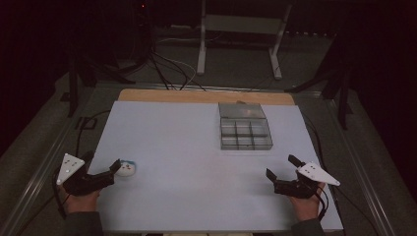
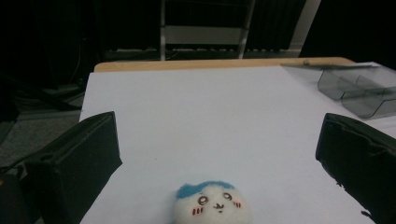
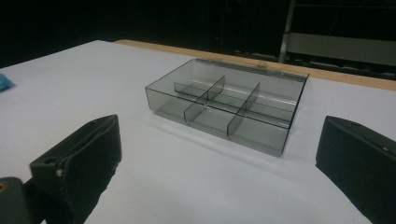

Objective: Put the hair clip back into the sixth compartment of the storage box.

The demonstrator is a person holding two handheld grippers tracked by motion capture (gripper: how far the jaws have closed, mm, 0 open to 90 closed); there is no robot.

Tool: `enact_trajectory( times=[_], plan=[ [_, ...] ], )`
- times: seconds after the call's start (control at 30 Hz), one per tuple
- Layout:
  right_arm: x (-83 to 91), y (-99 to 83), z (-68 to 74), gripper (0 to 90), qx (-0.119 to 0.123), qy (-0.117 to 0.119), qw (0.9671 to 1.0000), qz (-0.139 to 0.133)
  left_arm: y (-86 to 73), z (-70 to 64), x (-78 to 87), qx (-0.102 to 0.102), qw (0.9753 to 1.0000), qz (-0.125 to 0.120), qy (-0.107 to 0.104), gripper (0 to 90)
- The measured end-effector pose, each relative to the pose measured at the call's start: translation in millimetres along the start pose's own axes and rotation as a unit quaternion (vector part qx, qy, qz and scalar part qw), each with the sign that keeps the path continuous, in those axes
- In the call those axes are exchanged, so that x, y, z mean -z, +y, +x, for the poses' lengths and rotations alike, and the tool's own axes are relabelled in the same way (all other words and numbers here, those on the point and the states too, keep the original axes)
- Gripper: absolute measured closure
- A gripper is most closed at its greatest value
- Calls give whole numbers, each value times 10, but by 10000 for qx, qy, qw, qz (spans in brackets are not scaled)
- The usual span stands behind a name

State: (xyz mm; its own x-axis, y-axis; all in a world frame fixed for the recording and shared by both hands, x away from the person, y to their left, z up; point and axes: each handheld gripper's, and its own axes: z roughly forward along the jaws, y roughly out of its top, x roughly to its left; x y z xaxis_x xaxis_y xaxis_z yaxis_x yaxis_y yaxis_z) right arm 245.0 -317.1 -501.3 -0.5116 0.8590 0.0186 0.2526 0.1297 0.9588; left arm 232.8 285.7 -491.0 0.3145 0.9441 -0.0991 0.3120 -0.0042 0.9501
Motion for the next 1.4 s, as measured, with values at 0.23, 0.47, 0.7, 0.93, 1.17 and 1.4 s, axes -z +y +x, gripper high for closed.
enact_trajectory(
  times=[0.23, 0.47, 0.7, 0.93, 1.17, 1.4],
  plan=[
    [5, 3, -6, 2, -7, -3, 10000, -17, -39, 1, -43, 46, 10000, 4, 10, 9],
    [3, 6, 1, 2, 4, -11, 10000, -23, -89, 8, -87, 80, 9999, 66, -6, 14],
    [13, 9, -8, 2, -45, -2, 10000, -55, -132, -11, -158, 97, 9997, 208, -66, 14],
    [22, 12, -5, 2, -58, 15, 10000, -78, -178, -4, -198, 156, 9994, 300, -111, 14],
    [18, 13, -3, 2, -68, 33, 9999, -86, -212, 5, -231, 163, 9989, 415, -124, 14],
    [20, 14, -4, 2, -73, 35, 9999, -101, -243, 32, -253, 168, 9980, 606, -96, 21]
  ],
)
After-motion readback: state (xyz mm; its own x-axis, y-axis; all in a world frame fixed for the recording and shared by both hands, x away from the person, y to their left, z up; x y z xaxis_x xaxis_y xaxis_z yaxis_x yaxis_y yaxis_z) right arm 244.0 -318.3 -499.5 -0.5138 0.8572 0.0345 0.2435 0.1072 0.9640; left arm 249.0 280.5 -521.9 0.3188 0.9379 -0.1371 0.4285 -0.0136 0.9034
